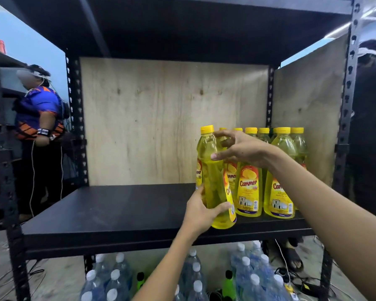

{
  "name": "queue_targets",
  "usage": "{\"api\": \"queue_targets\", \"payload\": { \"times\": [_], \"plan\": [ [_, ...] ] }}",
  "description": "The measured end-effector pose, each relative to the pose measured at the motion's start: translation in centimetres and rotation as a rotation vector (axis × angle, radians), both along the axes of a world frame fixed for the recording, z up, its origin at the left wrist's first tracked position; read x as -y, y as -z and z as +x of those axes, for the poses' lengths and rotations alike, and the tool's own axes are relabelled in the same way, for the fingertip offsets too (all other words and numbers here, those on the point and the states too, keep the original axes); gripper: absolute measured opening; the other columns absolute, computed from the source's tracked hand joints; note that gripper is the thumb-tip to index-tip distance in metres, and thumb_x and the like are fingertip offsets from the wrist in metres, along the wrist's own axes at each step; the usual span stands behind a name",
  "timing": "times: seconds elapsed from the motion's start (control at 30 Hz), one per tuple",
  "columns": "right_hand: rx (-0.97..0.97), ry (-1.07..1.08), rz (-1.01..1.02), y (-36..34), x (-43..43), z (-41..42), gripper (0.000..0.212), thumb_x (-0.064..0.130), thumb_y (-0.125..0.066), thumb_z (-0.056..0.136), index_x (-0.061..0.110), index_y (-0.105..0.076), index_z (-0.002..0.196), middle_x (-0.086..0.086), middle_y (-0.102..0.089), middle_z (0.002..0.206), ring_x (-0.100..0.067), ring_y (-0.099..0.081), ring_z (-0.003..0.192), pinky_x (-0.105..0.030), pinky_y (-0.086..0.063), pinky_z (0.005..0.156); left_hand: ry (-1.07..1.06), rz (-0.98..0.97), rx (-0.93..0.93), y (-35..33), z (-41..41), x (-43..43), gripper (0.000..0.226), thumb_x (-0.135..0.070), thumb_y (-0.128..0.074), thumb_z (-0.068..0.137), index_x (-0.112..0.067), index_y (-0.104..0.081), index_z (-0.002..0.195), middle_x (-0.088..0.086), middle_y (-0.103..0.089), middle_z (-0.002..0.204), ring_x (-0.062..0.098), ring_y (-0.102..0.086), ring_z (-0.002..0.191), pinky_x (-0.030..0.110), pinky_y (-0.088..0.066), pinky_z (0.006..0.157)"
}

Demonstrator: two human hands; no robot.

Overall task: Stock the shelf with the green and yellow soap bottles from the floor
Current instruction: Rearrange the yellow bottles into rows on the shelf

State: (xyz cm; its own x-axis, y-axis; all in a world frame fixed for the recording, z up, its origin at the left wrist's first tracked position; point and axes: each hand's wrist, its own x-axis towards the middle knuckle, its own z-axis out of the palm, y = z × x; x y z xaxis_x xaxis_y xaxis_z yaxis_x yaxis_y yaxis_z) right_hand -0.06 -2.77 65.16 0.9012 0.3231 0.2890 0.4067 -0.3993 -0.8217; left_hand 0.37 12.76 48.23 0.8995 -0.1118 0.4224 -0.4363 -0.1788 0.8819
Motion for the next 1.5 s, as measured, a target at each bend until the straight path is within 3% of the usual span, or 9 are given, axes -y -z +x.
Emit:
{"api": "queue_targets", "payload": {
  "times": [0.13,0.3,0.5,0.57,0.73,0.87,1.07,1.2,1.5],
  "plan": [
    [0.110,0.013,-0.025,-0.3,-2.1,-0.6,0.093,0.022,-0.091,0.063,0.022,-0.046,0.145,0.002,-0.061,0.120,-0.016,-0.064,0.108,-0.035,-0.061,0.083,0.053,0.048,0.003,-0.9,-0.1,-3.6,0.066,-0.043,-0.089,0.068,-0.048,-0.051,0.122,-0.026,-0.065,0.115,-0.014,-0.059,0.103,0.014,-0.053,0.081],
    [0.197,0.090,0.118,-1.9,-7.9,0.8,0.088,0.024,-0.093,0.063,0.022,-0.052,0.141,-0.008,-0.069,0.115,-0.024,-0.068,0.103,-0.043,-0.059,0.086,0.001,0.047,0.070,-3.5,0.5,-9.7,0.096,-0.046,-0.085,0.070,-0.041,-0.032,0.149,-0.015,-0.053,0.141,0.008,-0.053,0.128,0.037,-0.052,0.102],
    [0.363,0.325,0.169,-2.5,-18.3,5.7,0.089,0.042,-0.093,0.055,0.025,-0.055,0.134,-0.004,-0.066,0.123,-0.025,-0.060,0.116,-0.042,-0.050,0.099,-0.630,0.193,0.200,-2.4,2.5,-13.4,0.092,-0.044,-0.085,0.067,-0.032,-0.037,0.145,-0.007,-0.055,0.131,0.014,-0.055,0.119,0.043,-0.048,0.101],
    [0.395,0.354,0.154,-2.2,-21.5,7.5,0.087,0.047,-0.091,0.054,0.026,-0.055,0.132,-0.005,-0.067,0.121,-0.026,-0.061,0.114,-0.038,-0.051,0.096,-0.688,0.179,0.159,-2.1,4.4,-15.0,0.087,-0.039,-0.084,0.070,-0.026,-0.039,0.143,-0.002,-0.057,0.124,0.019,-0.057,0.115,0.045,-0.049,0.098],
    [0.505,0.402,0.087,-1.0,-28.4,12.5,0.081,0.054,-0.084,0.056,0.022,-0.054,0.124,-0.008,-0.068,0.113,-0.032,-0.064,0.106,-0.032,-0.046,0.077,-0.634,0.198,0.076,-2.7,10.3,-21.6,0.070,-0.025,-0.082,0.075,-0.023,-0.043,0.134,0.000,-0.063,0.118,0.023,-0.063,0.108,0.042,-0.051,0.095],
    [0.476,0.384,0.063,-0.1,-32.6,16.3,0.080,0.053,-0.082,0.065,0.017,-0.047,0.127,-0.013,-0.060,0.118,-0.035,-0.058,0.111,-0.036,-0.046,0.086,-0.569,0.257,0.070,-2.7,14.5,-27.7,0.066,-0.015,-0.087,0.070,-0.027,-0.045,0.119,-0.001,-0.065,0.115,0.019,-0.065,0.104,0.036,-0.053,0.088],
    [0.453,0.368,0.020,0.7,-37.1,20.2,0.083,0.049,-0.081,0.072,0.013,-0.042,0.135,-0.016,-0.053,0.127,-0.037,-0.053,0.119,-0.037,-0.046,0.091,-0.492,0.297,0.033,-2.3,19.3,-33.3,0.072,-0.014,-0.092,0.065,-0.017,-0.052,0.125,0.001,-0.070,0.114,0.016,-0.067,0.103,0.036,-0.053,0.095],
    [0.445,0.380,-0.028,1.0,-38.8,21.5,0.086,0.048,-0.081,0.072,0.014,-0.037,0.138,-0.016,-0.050,0.130,-0.036,-0.051,0.121,-0.037,-0.046,0.090,-0.395,0.263,-0.014,-1.8,21.1,-35.1,0.070,-0.007,-0.092,0.065,-0.012,-0.054,0.124,-0.005,-0.072,0.105,0.000,-0.069,0.089,0.017,-0.055,0.080],
    [0.436,0.427,-0.098,2.8,-40.9,23.1,0.089,0.052,-0.083,0.069,0.016,-0.037,0.135,-0.016,-0.050,0.129,-0.035,-0.053,0.118,-0.038,-0.048,0.087,-0.359,0.263,-0.124,0.2,23.1,-37.2,0.074,-0.009,-0.091,0.066,-0.015,-0.053,0.129,0.000,-0.073,0.115,0.017,-0.070,0.106,0.044,-0.051,0.102]
  ]
}}
